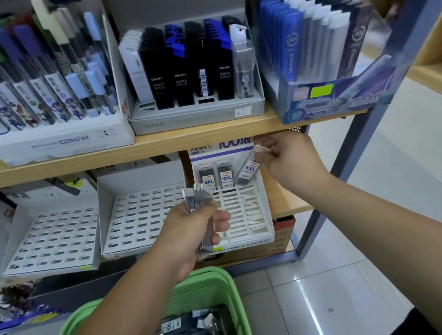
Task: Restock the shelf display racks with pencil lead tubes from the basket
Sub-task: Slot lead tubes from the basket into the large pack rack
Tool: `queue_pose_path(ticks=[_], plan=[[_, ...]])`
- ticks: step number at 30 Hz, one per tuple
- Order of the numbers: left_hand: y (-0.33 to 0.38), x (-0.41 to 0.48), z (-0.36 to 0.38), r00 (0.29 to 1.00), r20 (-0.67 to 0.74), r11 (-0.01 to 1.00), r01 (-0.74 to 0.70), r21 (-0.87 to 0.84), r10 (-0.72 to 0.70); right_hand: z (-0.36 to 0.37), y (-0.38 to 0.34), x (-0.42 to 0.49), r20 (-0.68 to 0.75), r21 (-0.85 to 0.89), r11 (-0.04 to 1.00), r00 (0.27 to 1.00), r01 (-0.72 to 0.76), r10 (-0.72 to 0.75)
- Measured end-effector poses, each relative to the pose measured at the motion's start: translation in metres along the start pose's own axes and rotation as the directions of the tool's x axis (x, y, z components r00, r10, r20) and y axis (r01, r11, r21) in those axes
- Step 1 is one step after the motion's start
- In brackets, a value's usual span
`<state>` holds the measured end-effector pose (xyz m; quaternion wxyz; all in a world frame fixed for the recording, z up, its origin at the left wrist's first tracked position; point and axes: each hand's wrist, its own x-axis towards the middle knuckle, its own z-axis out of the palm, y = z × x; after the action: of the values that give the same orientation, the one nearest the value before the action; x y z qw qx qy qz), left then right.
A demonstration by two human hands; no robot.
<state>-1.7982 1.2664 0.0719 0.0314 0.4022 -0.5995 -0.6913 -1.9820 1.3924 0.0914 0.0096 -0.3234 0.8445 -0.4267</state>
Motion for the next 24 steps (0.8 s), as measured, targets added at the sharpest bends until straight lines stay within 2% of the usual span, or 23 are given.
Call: queue_pose_path(ticks=[2, 6, 10, 13, 24], plan=[[-0.002, -0.001, 0.001, 1.000, 0.007, 1.000, -0.016, 0.008, 0.016, 0.004, 0.003, 0.002, 0.007, 0.004, 1.000, 1.000, 0.007, -0.007], [-0.006, -0.002, 0.001, 0.998, -0.039, 0.992, -0.059, -0.107, 0.055, 0.007, 0.001, 0.003, 0.012, -0.010, 0.998, 0.998, 0.066, -0.065], [-0.008, -0.001, -0.004, 0.994, -0.092, 0.998, -0.055, -0.043, 0.051, 0.011, -0.001, 0.005, 0.010, -0.111, 0.976, 0.983, 0.186, -0.186], [-0.008, 0.001, -0.003, 0.992, -0.107, 0.997, -0.068, -0.031, 0.065, 0.019, 0.006, 0.006, 0.010, -0.157, 0.969, 0.981, 0.192, -0.193], [-0.006, 0.005, -0.004, 0.997, -0.066, 0.999, -0.039, -0.032, 0.037, 0.017, 0.003, 0.008, 0.016, -0.054, 0.984, 0.986, 0.169, -0.169]])
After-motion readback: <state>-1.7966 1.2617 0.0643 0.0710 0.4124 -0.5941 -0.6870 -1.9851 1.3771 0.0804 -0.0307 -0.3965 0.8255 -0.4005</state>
